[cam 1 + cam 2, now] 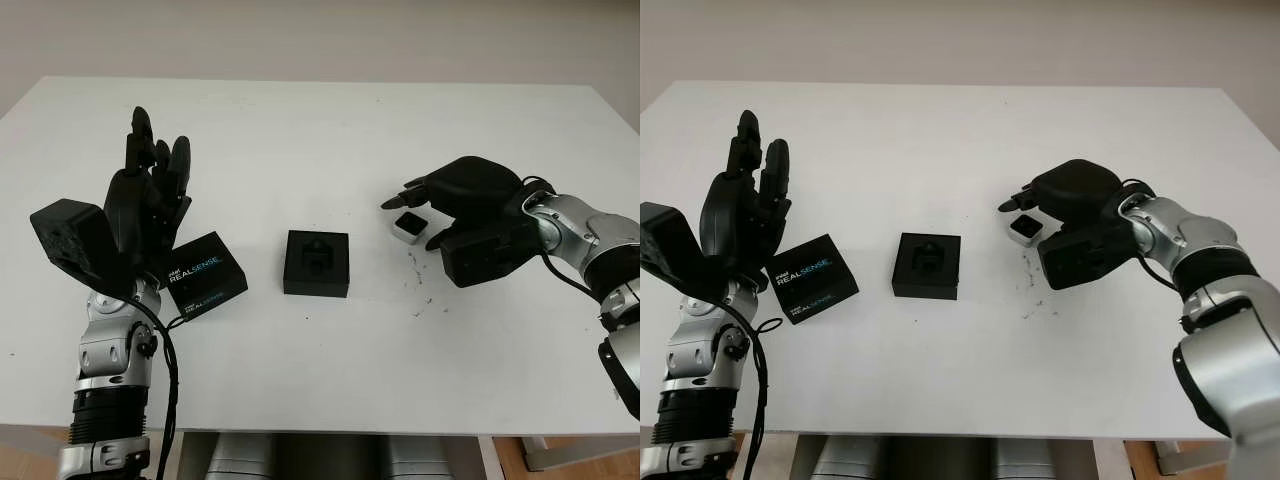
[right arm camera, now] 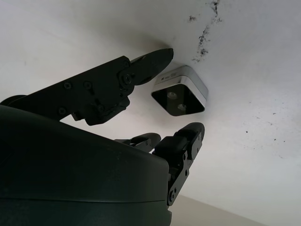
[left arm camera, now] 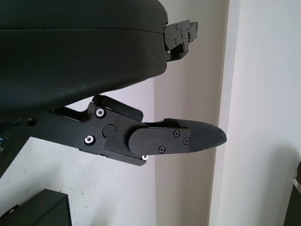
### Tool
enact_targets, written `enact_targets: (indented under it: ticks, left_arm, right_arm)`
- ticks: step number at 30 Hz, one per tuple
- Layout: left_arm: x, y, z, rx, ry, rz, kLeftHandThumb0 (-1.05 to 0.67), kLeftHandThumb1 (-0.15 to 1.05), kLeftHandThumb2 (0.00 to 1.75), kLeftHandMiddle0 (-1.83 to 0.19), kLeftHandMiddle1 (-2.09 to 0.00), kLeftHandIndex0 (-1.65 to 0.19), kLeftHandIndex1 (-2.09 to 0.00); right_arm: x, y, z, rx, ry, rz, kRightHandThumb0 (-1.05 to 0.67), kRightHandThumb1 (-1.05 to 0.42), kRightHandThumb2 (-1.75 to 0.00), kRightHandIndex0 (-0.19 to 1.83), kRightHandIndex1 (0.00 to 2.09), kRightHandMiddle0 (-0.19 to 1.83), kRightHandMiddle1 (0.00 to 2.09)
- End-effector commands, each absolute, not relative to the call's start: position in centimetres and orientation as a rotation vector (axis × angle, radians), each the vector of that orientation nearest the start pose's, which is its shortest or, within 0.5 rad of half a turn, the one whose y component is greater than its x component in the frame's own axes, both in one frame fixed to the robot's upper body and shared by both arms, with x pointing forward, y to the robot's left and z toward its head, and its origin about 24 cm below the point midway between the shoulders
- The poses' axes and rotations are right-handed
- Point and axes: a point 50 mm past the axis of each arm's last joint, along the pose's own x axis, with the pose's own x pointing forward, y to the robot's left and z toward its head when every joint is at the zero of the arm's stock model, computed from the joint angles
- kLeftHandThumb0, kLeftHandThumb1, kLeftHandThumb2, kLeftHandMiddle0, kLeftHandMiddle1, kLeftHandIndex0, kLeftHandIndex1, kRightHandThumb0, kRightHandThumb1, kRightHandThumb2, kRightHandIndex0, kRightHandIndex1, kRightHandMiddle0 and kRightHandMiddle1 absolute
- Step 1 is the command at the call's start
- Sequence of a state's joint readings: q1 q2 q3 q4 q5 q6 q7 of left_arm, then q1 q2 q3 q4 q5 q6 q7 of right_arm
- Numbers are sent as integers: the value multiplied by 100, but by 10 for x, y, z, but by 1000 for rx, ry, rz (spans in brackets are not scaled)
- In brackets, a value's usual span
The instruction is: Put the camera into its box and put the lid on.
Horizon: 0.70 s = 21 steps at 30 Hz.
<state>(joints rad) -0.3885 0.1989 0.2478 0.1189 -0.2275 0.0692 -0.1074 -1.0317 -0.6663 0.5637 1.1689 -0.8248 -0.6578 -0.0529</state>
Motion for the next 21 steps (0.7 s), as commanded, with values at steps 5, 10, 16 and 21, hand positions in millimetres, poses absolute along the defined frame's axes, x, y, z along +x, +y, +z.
enact_targets:
  ticks: [5,10,16,21]
  left_arm:
    - [316,219,134,-57,-256,33,-62,105,38,19,-3,19,-2]
    - [316,220,134,-58,-254,29,-63,105,37,19,-3,19,-2]
    - [316,219,134,-56,-249,36,-63,105,36,19,-2,19,-1]
    - [315,219,135,-64,-247,34,-63,105,35,19,-3,19,-2]
  right_arm:
    - [386,-220,140,-1669,-202,500,-26,-88,-6,44,5,64,8]
    - [387,-221,139,-1673,-203,485,-26,-88,-6,46,6,67,9]
    - [386,-221,138,-1677,-207,486,-26,-89,-6,48,6,69,9]
    - [386,-222,136,-1711,-216,487,-26,-90,-6,50,7,71,10]
